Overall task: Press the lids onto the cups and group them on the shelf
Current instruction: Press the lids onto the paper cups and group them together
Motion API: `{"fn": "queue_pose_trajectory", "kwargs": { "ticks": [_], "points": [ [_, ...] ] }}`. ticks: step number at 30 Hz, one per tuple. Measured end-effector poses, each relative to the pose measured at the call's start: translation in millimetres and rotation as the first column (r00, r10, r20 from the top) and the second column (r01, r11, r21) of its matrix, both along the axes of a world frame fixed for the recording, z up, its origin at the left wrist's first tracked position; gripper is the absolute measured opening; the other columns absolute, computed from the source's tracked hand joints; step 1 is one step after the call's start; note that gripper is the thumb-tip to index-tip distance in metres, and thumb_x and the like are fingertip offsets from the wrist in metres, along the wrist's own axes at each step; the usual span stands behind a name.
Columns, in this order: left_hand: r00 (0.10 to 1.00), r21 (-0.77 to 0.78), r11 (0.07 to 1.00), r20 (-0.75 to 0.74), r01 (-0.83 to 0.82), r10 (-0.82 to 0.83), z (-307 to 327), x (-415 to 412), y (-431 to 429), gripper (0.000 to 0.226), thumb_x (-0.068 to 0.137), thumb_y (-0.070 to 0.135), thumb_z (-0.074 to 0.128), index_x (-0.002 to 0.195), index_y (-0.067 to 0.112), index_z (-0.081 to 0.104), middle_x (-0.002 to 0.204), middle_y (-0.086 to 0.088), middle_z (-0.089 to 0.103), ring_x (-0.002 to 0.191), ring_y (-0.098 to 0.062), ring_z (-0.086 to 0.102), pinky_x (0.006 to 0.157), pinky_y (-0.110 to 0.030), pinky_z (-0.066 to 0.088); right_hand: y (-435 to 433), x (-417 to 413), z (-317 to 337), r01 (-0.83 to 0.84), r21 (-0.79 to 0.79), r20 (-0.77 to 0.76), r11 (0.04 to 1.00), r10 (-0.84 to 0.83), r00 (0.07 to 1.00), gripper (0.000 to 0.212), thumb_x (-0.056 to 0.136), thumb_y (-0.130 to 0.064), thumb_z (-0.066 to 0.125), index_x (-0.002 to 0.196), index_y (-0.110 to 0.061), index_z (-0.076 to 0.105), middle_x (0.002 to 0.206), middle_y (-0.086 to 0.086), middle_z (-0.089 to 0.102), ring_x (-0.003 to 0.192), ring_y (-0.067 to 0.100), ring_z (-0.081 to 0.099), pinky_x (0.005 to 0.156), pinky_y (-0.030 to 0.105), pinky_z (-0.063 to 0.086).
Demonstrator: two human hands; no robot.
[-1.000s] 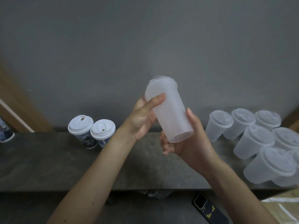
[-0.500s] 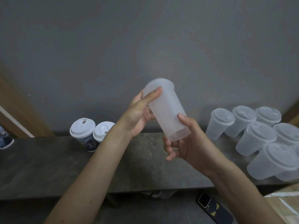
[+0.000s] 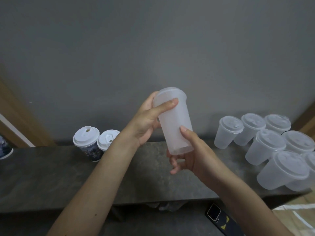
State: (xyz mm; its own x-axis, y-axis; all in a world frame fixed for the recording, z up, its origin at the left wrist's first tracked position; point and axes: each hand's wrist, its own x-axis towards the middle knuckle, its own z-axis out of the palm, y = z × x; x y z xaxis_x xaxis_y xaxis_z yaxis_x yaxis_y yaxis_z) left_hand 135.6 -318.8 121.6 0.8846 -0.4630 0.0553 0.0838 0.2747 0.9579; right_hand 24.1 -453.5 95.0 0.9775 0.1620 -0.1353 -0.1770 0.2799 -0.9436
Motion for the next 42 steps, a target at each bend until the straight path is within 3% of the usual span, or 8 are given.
{"fn": "queue_pose_trajectory", "kwargs": {
  "ticks": [4, 9, 12, 15, 24, 29, 34, 42],
  "points": [
    [0.990, -0.075, 0.987, -0.012, 0.142, -0.143, 2.3, -1.8, 4.6, 0.051, 0.089, 0.021, 0.066, 0.138, 0.017, 0.053, 0.118, -0.001, 0.064, 0.101, -0.018, 0.066, 0.076, -0.031, 0.058, -4.7, -4.3, 3.0, -0.100, 0.357, -0.049, 0.929, 0.126, 0.991, 0.065, 0.093, -0.060, 0.050, 0.122, -0.002, 0.057, 0.076, 0.013, 0.061, 0.054, 0.016, 0.056, 0.049, 0.028, 0.057],
    [0.972, -0.199, 0.956, -0.054, 0.214, -0.229, -0.6, -7.1, 6.1, 0.055, 0.099, 0.020, 0.055, 0.151, 0.010, 0.039, 0.116, -0.006, 0.059, 0.092, -0.022, 0.062, 0.052, -0.025, 0.050, -14.5, -2.0, -1.3, -0.284, 0.696, 0.047, 0.660, 0.353, 0.934, 0.070, 0.096, -0.054, 0.059, 0.132, 0.005, 0.052, 0.084, 0.015, 0.063, 0.059, 0.019, 0.064, 0.055, 0.031, 0.060],
    [0.982, -0.200, 0.964, -0.021, 0.178, -0.186, -1.2, -7.3, 5.5, 0.055, 0.096, 0.019, 0.059, 0.149, 0.011, 0.043, 0.125, -0.007, 0.058, 0.107, -0.024, 0.062, 0.067, -0.032, 0.059, -12.9, -4.3, 3.4, -0.217, 0.563, 0.002, 0.798, 0.261, 0.965, 0.067, 0.097, -0.056, 0.052, 0.131, 0.002, 0.051, 0.076, 0.014, 0.061, 0.057, 0.020, 0.061, 0.053, 0.032, 0.059],
    [0.990, -0.118, 0.984, 0.052, 0.135, -0.129, -0.2, -5.9, 8.7, 0.050, 0.091, 0.018, 0.065, 0.139, 0.016, 0.054, 0.123, -0.001, 0.063, 0.114, -0.019, 0.064, 0.083, -0.038, 0.058, -6.0, -6.7, 5.8, 0.097, 0.161, 0.026, 0.982, -0.103, 0.994, 0.064, 0.093, -0.057, 0.052, 0.123, -0.001, 0.058, 0.068, 0.012, 0.059, 0.053, 0.022, 0.056, 0.053, 0.036, 0.058],
    [0.991, -0.021, 0.994, 0.080, 0.110, -0.108, 3.0, -7.2, 10.6, 0.047, 0.087, 0.021, 0.070, 0.133, 0.018, 0.060, 0.116, 0.002, 0.066, 0.109, -0.017, 0.066, 0.087, -0.042, 0.060, -6.8, -14.6, -1.6, 0.306, -0.213, 0.192, 0.928, -0.267, 0.944, 0.060, 0.086, -0.056, 0.061, 0.115, -0.004, 0.066, 0.074, 0.011, 0.065, 0.063, 0.028, 0.065, 0.063, 0.049, 0.062],
    [0.986, -0.085, 0.984, 0.057, 0.159, -0.155, 2.0, -8.5, 6.9, 0.038, 0.089, 0.017, 0.066, 0.126, 0.021, 0.061, 0.113, 0.004, 0.067, 0.106, -0.015, 0.067, 0.082, -0.036, 0.059, -7.0, -15.8, 6.8, 0.158, 0.013, 0.029, 0.987, -0.159, 0.987, 0.064, 0.087, -0.056, 0.054, 0.121, -0.003, 0.061, 0.070, 0.016, 0.061, 0.058, 0.027, 0.060, 0.056, 0.040, 0.059],
    [0.987, -0.057, 0.990, 0.111, 0.127, -0.120, 3.2, -11.3, 4.2, 0.041, 0.089, 0.018, 0.068, 0.129, 0.020, 0.060, 0.114, 0.004, 0.067, 0.108, -0.014, 0.065, 0.081, -0.035, 0.058, -7.6, -21.6, 6.8, 0.275, -0.225, 0.144, 0.935, -0.248, 0.958, 0.062, 0.084, -0.059, 0.066, 0.122, -0.012, 0.061, 0.090, 0.018, 0.067, 0.065, 0.026, 0.067, 0.062, 0.045, 0.062],
    [0.985, -0.097, 0.985, 0.114, 0.144, -0.133, 4.8, -14.8, 2.6, 0.054, 0.091, 0.016, 0.066, 0.142, 0.021, 0.050, 0.126, 0.001, 0.063, 0.111, -0.023, 0.066, 0.085, -0.037, 0.057, -9.4, -24.7, 26.1, 0.047, 0.387, -0.093, 0.921, -0.012, 0.996, 0.065, 0.093, -0.058, 0.046, 0.123, -0.003, 0.061, 0.070, 0.012, 0.053, 0.049, 0.015, 0.047, 0.042, 0.027, 0.053]
  ]
}}
